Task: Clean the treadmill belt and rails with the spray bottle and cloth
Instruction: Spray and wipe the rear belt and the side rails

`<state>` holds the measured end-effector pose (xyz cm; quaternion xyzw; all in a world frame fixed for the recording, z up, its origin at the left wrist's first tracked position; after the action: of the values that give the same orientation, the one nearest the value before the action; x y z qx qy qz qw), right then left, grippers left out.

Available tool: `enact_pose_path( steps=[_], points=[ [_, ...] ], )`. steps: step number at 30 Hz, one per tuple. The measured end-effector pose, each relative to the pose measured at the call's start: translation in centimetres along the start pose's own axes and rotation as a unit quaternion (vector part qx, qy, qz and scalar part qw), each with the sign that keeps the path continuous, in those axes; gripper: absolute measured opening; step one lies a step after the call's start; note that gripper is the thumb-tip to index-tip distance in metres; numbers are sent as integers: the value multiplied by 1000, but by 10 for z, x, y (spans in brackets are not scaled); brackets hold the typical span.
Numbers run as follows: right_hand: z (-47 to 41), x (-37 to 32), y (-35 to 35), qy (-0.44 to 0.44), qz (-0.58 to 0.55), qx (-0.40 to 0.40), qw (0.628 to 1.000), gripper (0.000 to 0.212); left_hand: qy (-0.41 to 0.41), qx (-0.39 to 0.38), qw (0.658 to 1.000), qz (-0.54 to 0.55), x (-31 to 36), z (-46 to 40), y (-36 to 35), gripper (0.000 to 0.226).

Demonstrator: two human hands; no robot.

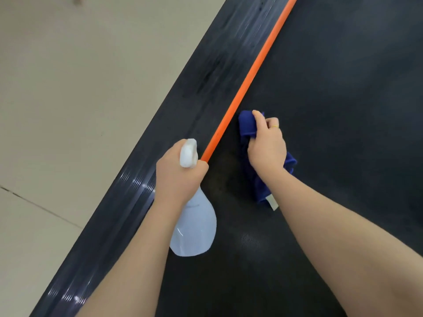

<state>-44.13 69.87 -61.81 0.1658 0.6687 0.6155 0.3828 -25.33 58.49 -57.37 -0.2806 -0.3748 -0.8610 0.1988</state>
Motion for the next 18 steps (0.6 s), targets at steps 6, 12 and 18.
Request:
enact_pose_path(
  steps=[6,12,18],
  points=[
    [65,-67,-21,231,-23,-75,970,51,8,-1,1000,11,2,0,3,33],
    [28,-58,-12,318,49,-1,947,32,-9,2,1000,-10,6,0,3,29],
    [70,-64,-28,206,-47,29,977,54,-15,9,1000,-3,8,2,5,36]
  ],
)
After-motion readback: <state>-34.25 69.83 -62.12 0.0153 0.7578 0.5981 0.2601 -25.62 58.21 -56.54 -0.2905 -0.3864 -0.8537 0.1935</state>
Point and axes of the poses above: each hand's wrist, its own z-axis away from the middle knuckle, its own y-axis out of the back of the hand, x = y × z, the point moved 8 cm from there along -z, towards the middle knuckle, and after that the axes turned 14 degrees about y, right-handed, at the moved point
